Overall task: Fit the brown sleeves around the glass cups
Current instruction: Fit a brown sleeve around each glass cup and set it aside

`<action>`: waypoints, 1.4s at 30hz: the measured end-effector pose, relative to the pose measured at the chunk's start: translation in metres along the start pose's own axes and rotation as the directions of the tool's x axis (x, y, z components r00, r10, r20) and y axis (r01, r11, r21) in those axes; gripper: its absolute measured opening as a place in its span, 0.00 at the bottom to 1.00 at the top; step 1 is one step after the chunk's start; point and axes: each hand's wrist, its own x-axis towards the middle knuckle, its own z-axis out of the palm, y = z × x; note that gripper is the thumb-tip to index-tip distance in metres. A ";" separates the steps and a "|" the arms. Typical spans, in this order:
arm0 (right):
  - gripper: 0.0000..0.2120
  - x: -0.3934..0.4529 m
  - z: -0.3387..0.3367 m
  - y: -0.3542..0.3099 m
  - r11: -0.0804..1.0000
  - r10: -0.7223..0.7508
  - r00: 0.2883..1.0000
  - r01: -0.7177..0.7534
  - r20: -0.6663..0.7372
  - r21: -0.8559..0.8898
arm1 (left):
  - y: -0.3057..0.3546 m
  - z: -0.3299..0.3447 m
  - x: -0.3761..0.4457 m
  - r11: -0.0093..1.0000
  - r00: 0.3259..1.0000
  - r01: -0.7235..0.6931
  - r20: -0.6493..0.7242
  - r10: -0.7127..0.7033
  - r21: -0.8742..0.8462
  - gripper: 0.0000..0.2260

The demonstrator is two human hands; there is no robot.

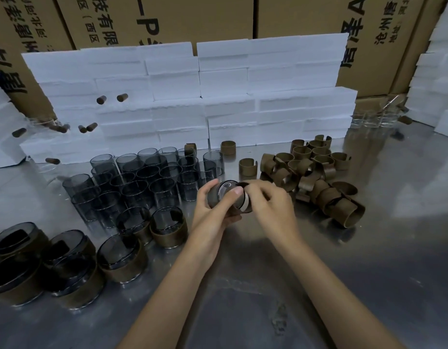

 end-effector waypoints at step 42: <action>0.13 0.007 0.003 0.008 0.540 0.594 0.760 -0.619 0.263 0.570 | -0.010 0.016 -0.008 0.932 0.987 0.137 -0.130 -0.098 0.337 0.15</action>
